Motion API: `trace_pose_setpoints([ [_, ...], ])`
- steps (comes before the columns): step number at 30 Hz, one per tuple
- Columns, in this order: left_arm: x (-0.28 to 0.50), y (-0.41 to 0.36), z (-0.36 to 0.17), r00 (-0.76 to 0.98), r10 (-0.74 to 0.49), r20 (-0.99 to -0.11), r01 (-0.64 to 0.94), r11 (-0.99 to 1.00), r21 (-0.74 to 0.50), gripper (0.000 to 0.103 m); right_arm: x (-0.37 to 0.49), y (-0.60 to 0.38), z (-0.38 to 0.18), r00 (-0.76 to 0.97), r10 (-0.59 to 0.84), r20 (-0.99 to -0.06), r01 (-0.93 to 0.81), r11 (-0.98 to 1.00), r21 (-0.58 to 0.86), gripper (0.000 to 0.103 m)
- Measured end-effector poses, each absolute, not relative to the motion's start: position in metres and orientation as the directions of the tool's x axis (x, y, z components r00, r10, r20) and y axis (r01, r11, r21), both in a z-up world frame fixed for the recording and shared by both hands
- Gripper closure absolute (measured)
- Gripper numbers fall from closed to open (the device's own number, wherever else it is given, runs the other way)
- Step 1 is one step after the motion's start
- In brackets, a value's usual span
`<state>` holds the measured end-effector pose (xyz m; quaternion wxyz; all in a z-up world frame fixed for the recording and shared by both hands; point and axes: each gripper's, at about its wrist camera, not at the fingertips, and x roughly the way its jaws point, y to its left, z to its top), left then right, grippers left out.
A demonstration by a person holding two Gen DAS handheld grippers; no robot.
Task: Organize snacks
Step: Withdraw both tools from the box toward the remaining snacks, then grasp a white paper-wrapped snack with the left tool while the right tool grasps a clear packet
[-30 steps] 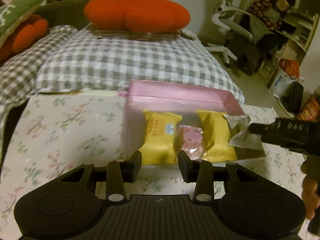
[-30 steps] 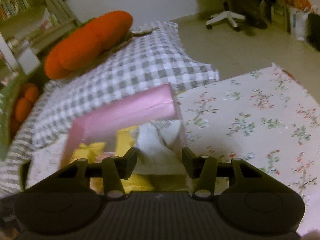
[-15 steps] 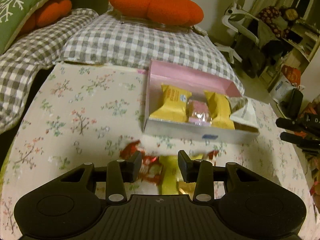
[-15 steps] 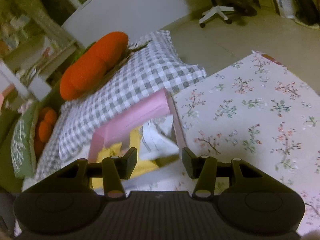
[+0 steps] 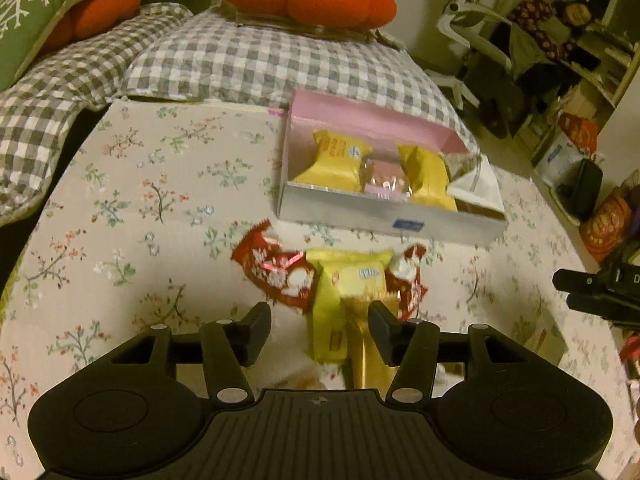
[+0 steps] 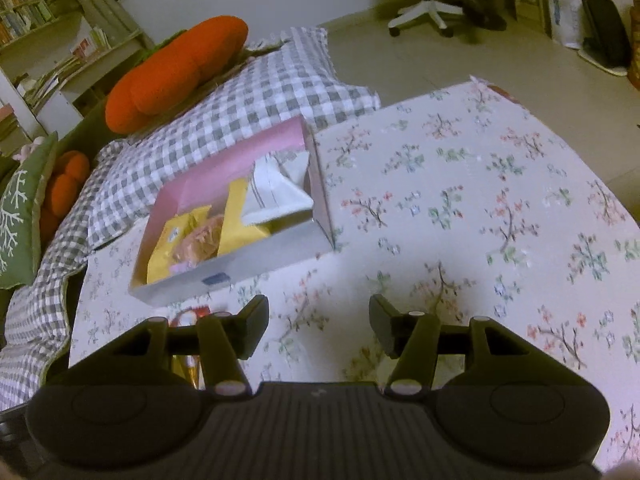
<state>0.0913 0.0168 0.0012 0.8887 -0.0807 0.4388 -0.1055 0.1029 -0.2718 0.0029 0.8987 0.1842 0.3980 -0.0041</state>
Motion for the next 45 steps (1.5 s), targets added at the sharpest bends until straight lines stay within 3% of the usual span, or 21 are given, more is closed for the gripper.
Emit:
trace_pose_setpoints([
  [9, 0.069, -0.007, -0.003, 0.583, -0.296, -0.757, 0.195, 0.955, -0.223, 0.046, 0.083, -0.254, -0.006, 0.619, 0.172, -0.766, 0.098, 0.951, 0.293, 0.043],
  [13, 0.054, -0.025, 0.006, 0.601, -0.388, -0.699, 0.336, 0.916, -0.219, 0.040, 0.079, -0.254, -0.010, 0.595, 0.163, -0.787, 0.115, 0.952, 0.284, 0.040],
  [15, 0.045, -0.038, 0.008, 0.586, -0.428, -0.688, 0.437, 0.882, -0.176, 0.027, 0.078, -0.261, -0.013, 0.584, 0.172, -0.794, 0.150, 0.937, 0.314, 0.039],
  [26, 0.018, -0.087, -0.014, 0.532, -0.419, -0.736, 0.766, 0.609, 0.207, 0.021, 0.069, -0.279, -0.021, 0.551, 0.157, -0.819, 0.224, 0.918, 0.327, 0.034],
  [34, 0.028, -0.103, -0.031, 0.491, -0.433, -0.756, 0.829, 0.499, 0.253, 0.022, 0.072, -0.255, -0.030, 0.486, 0.236, -0.841, 0.166, 0.921, 0.354, 0.030],
  [35, 0.031, -0.105, -0.033, 0.487, -0.427, -0.762, 0.827, 0.507, 0.244, 0.022, 0.074, -0.252, -0.032, 0.478, 0.241, -0.845, 0.160, 0.922, 0.353, 0.030],
  [37, 0.034, -0.105, -0.034, 0.476, -0.430, -0.767, 0.826, 0.519, 0.222, 0.035, 0.075, -0.247, -0.035, 0.465, 0.233, -0.854, 0.153, 0.929, 0.337, 0.031],
  [39, 0.037, -0.104, -0.032, 0.462, -0.439, -0.771, 0.823, 0.535, 0.189, 0.062, 0.078, -0.243, -0.038, 0.452, 0.233, -0.861, 0.147, 0.933, 0.329, 0.032],
  [42, 0.045, -0.098, -0.029, 0.467, -0.428, -0.774, 0.797, 0.583, 0.158, 0.071, 0.079, -0.238, -0.038, 0.445, 0.229, -0.866, 0.138, 0.938, 0.319, 0.038],
  [45, 0.054, -0.091, -0.025, 0.498, -0.414, -0.762, 0.752, 0.643, 0.143, 0.071, 0.080, -0.233, -0.041, 0.431, 0.217, -0.876, 0.125, 0.947, 0.296, 0.037],
])
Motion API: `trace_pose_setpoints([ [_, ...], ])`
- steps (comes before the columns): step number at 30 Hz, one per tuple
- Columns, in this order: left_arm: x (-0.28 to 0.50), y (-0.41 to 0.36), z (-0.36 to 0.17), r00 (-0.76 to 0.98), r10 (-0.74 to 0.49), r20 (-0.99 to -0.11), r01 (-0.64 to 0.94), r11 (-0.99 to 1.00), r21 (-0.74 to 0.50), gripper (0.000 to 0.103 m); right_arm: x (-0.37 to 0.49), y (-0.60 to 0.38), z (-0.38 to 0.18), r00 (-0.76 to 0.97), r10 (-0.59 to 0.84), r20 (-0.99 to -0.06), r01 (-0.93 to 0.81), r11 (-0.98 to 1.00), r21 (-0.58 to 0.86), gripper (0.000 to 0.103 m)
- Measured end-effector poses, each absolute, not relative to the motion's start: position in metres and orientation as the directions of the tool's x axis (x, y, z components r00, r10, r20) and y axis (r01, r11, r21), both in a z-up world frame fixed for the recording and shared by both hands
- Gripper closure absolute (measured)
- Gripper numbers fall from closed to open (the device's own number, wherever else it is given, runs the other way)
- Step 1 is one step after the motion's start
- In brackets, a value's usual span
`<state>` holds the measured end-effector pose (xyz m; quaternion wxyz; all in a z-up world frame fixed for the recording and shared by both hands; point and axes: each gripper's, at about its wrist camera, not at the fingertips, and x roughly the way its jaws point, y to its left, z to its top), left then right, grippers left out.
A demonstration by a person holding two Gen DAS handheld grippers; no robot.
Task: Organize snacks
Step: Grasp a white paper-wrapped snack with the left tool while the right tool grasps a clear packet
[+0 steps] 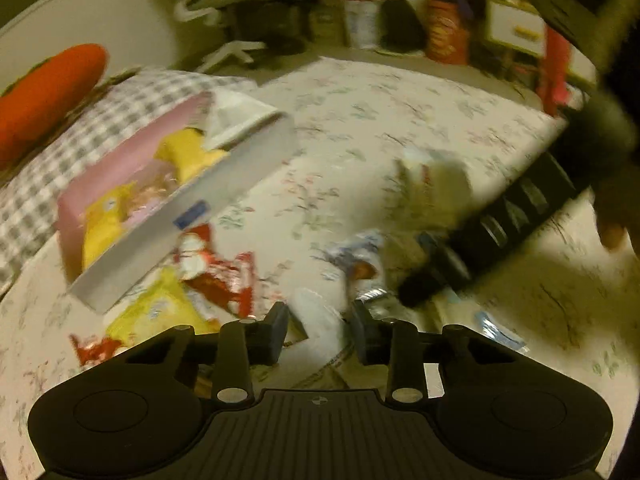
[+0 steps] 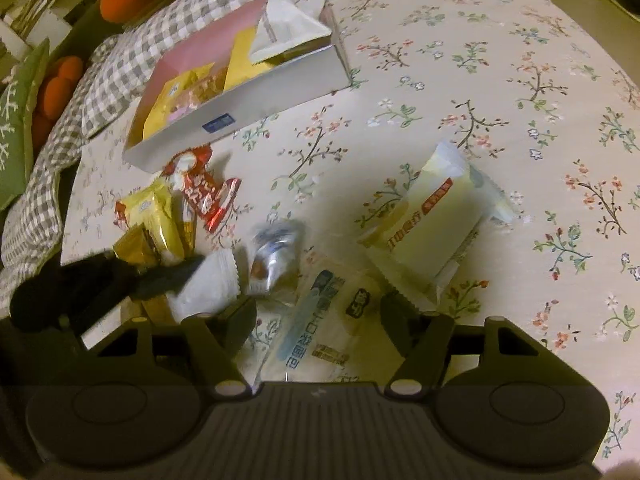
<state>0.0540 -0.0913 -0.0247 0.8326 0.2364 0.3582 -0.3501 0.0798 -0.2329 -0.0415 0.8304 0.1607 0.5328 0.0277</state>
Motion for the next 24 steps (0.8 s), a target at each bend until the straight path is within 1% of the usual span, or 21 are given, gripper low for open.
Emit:
trace_pose_setpoints([
  [2, 0.056, -0.084, -0.016, 0.521, -0.429, -0.738, 0.736, 0.664, 0.134, 0.069, 0.079, -0.229, -0.041, 0.429, 0.200, -0.881, 0.108, 0.957, 0.270, 0.037],
  [4, 0.054, -0.078, -0.009, 0.514, -0.446, -0.733, 0.745, 0.655, 0.125, 0.065, 0.079, -0.229, -0.041, 0.431, 0.194, -0.881, 0.108, 0.959, 0.264, 0.037],
  [6, 0.053, -0.075, -0.008, 0.505, -0.451, -0.736, 0.753, 0.647, 0.119, 0.047, 0.079, -0.227, -0.041, 0.431, 0.183, -0.884, 0.101, 0.963, 0.249, 0.038],
  [7, 0.053, -0.074, -0.008, 0.498, -0.451, -0.740, 0.759, 0.639, 0.122, 0.043, 0.079, -0.224, -0.041, 0.435, 0.176, -0.883, 0.088, 0.968, 0.237, 0.042],
  [9, 0.052, -0.073, -0.012, 0.495, -0.438, -0.751, 0.771, 0.619, 0.148, 0.033, 0.080, -0.221, -0.042, 0.445, 0.162, -0.881, 0.067, 0.975, 0.213, 0.053],
  [10, 0.050, -0.075, -0.016, 0.494, -0.429, -0.756, 0.778, 0.606, 0.164, 0.032, 0.080, -0.221, -0.042, 0.452, 0.144, -0.880, 0.061, 0.980, 0.191, 0.062],
  [11, 0.049, -0.077, -0.020, 0.491, -0.420, -0.763, 0.789, 0.586, 0.185, 0.031, 0.080, -0.221, -0.041, 0.455, 0.136, -0.880, 0.056, 0.982, 0.180, 0.068],
  [14, 0.043, -0.082, -0.030, 0.483, -0.406, -0.776, 0.819, 0.522, 0.236, 0.022, 0.081, -0.222, -0.040, 0.465, 0.136, -0.875, 0.044, 0.983, 0.177, 0.073],
  [17, 0.040, -0.083, -0.031, 0.471, -0.417, -0.777, 0.846, 0.462, 0.265, 0.022, 0.079, -0.223, -0.035, 0.494, 0.145, -0.857, 0.040, 0.981, 0.189, 0.079],
  [20, 0.041, -0.083, -0.033, 0.452, -0.429, -0.782, 0.866, 0.422, 0.268, 0.022, 0.080, -0.224, -0.032, 0.512, 0.149, -0.846, 0.037, 0.980, 0.195, 0.082],
  [22, 0.038, -0.082, -0.033, 0.434, -0.435, -0.789, 0.883, 0.382, 0.275, 0.027, 0.081, -0.222, -0.032, 0.518, 0.148, -0.842, 0.037, 0.980, 0.195, 0.083],
  [24, 0.034, -0.080, -0.032, 0.407, -0.448, -0.796, 0.903, 0.331, 0.275, 0.026, 0.082, -0.221, -0.032, 0.523, 0.148, -0.839, 0.037, 0.980, 0.197, 0.083],
])
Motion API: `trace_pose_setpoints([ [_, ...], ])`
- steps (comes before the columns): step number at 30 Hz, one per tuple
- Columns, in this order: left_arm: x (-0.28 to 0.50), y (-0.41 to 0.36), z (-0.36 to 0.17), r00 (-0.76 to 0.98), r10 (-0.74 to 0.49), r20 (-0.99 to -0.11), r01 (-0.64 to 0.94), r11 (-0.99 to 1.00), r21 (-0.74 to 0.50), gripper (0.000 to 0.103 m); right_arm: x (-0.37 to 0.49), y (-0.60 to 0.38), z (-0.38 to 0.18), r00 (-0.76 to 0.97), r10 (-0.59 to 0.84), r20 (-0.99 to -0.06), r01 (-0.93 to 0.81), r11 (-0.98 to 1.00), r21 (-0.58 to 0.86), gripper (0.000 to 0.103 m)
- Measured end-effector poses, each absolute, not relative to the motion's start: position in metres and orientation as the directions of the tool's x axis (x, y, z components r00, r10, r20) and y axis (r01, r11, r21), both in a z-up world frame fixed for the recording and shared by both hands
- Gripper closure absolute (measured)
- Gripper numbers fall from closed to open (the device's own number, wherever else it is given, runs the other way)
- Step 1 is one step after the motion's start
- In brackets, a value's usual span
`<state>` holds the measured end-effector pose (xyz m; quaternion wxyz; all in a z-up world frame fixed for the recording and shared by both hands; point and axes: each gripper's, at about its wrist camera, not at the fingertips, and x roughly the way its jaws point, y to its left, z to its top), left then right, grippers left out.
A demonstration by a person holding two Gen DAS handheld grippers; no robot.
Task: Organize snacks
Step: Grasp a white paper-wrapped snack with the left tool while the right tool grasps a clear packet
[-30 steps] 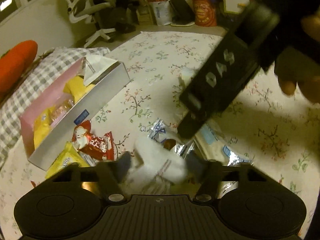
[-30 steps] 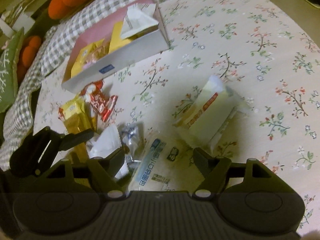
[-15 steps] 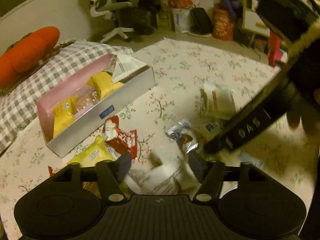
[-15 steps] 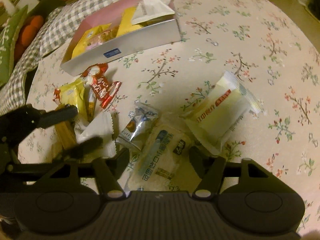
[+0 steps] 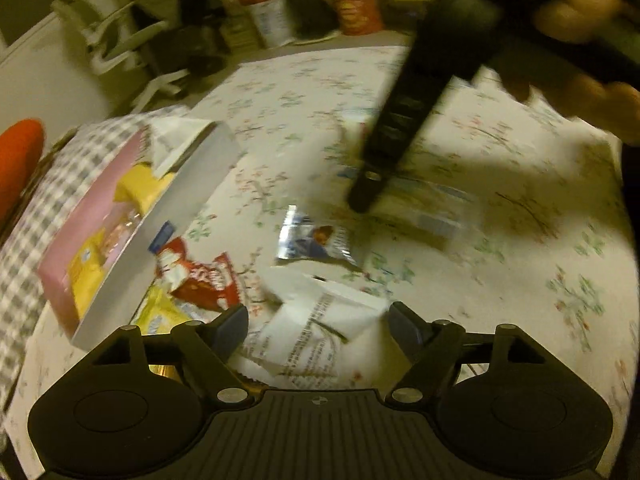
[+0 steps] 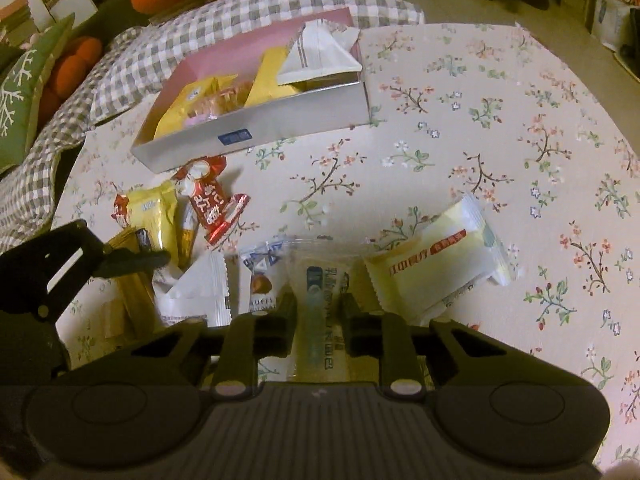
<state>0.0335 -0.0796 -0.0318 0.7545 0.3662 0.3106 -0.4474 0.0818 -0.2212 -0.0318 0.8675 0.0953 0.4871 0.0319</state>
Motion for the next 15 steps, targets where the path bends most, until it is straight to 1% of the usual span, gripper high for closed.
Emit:
trace_pose_setpoints([
  [3, 0.033, -0.078, -0.033, 0.393, -0.446, -0.804, 0.910, 0.314, 0.270, 0.026, 0.081, -0.220, -0.029, 0.533, 0.152, -0.832, 0.034, 0.979, 0.201, 0.085],
  [5, 0.034, -0.085, -0.038, 0.411, -0.420, -0.809, 0.902, 0.319, 0.292, 0.027, 0.082, -0.219, -0.029, 0.536, 0.155, -0.830, 0.034, 0.978, 0.205, 0.086],
  [6, 0.032, -0.087, -0.041, 0.419, -0.413, -0.809, 0.899, 0.313, 0.306, 0.028, 0.083, -0.219, -0.029, 0.536, 0.157, -0.829, 0.035, 0.978, 0.207, 0.086],
  [7, 0.031, -0.090, -0.043, 0.430, -0.404, -0.808, 0.895, 0.311, 0.320, 0.032, 0.083, -0.218, -0.029, 0.537, 0.157, -0.829, 0.034, 0.978, 0.207, 0.086],
  [8, 0.032, -0.092, -0.044, 0.439, -0.395, -0.807, 0.889, 0.321, 0.326, 0.045, 0.084, -0.218, -0.029, 0.536, 0.157, -0.829, 0.033, 0.978, 0.206, 0.086],
  [9, 0.035, -0.093, -0.043, 0.444, -0.386, -0.808, 0.883, 0.343, 0.321, 0.054, 0.084, -0.218, -0.030, 0.536, 0.157, -0.830, 0.033, 0.978, 0.207, 0.086],
  [15, 0.042, -0.095, -0.039, 0.467, -0.375, -0.801, 0.855, 0.424, 0.299, 0.057, 0.084, -0.222, -0.031, 0.535, 0.157, -0.830, 0.050, 0.975, 0.217, 0.087],
])
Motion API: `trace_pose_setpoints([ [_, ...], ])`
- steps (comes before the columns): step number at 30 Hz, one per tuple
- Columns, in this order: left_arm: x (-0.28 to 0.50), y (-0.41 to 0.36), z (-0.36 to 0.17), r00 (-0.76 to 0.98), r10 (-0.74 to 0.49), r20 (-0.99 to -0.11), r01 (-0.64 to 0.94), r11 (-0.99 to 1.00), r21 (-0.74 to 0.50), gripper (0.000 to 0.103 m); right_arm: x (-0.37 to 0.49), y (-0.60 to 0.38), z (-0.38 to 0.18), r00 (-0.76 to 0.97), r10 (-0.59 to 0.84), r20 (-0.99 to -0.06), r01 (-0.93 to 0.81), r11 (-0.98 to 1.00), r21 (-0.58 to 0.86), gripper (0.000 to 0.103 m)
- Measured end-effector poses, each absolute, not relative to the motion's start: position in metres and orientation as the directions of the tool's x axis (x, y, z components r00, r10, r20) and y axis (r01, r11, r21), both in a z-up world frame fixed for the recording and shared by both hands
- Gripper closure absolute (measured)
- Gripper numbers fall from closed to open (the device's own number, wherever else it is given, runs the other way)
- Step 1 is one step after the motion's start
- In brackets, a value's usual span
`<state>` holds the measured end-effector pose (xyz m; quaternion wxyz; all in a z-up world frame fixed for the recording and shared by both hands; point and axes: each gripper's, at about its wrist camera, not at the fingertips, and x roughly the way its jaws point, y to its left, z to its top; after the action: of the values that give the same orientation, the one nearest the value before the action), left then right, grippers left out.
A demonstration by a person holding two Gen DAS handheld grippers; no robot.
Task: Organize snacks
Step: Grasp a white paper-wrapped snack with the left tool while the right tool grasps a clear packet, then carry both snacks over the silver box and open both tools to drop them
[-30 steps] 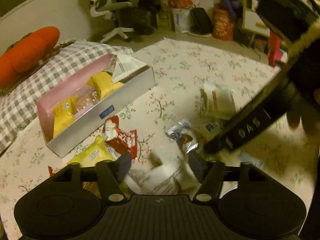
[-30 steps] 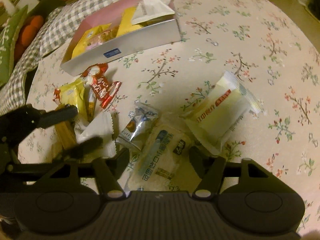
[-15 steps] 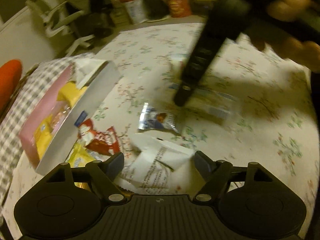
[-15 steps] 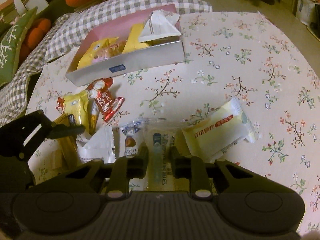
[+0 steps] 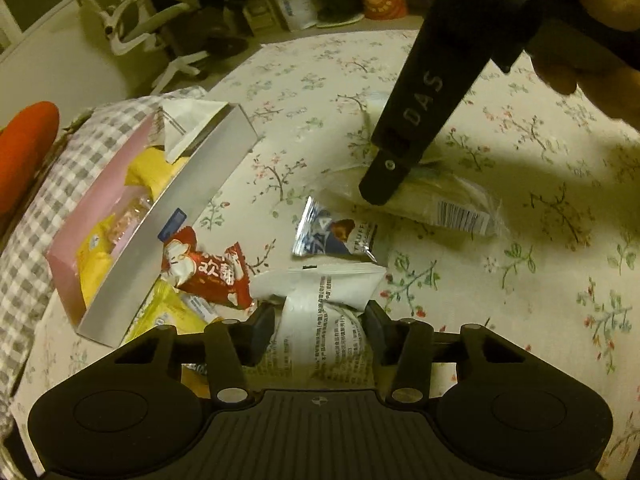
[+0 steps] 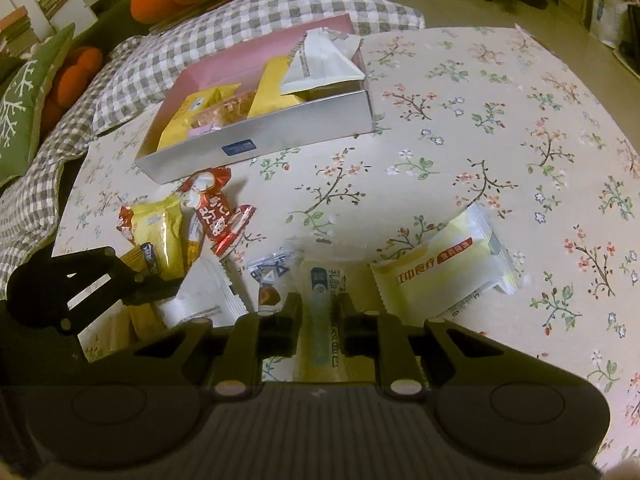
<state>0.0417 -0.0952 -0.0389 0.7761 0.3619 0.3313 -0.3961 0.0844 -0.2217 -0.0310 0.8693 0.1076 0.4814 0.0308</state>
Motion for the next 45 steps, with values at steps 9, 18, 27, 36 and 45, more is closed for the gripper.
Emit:
trace_pose_setpoints([
  [9, 0.056, -0.089, -0.018, 0.475, -0.406, -0.781, 0.795, 0.578, 0.184, 0.058, 0.081, -0.231, -0.027, 0.559, 0.150, -0.815, 0.083, 0.968, 0.235, 0.088],
  [18, 0.067, -0.071, 0.005, 0.498, -0.461, -0.734, 0.735, 0.673, 0.076, 0.058, 0.079, -0.240, -0.020, 0.607, 0.161, -0.778, 0.100, 0.956, 0.276, 0.089],
  [27, 0.086, -0.054, 0.013, 0.543, -0.435, -0.718, 0.648, 0.761, 0.029, 0.058, 0.079, -0.244, -0.008, 0.673, 0.165, -0.721, 0.090, 0.949, 0.302, 0.090],
  [36, 0.107, -0.025, 0.029, 0.607, -0.431, -0.668, 0.539, 0.841, -0.053, 0.058, 0.082, -0.246, 0.005, 0.732, 0.166, -0.661, 0.065, 0.948, 0.311, 0.090],
  [45, 0.147, -0.008, 0.036, 0.661, -0.402, -0.633, 0.423, 0.897, -0.127, 0.058, 0.108, -0.243, 0.023, 0.779, 0.165, -0.605, 0.047, 0.947, 0.319, 0.090],
])
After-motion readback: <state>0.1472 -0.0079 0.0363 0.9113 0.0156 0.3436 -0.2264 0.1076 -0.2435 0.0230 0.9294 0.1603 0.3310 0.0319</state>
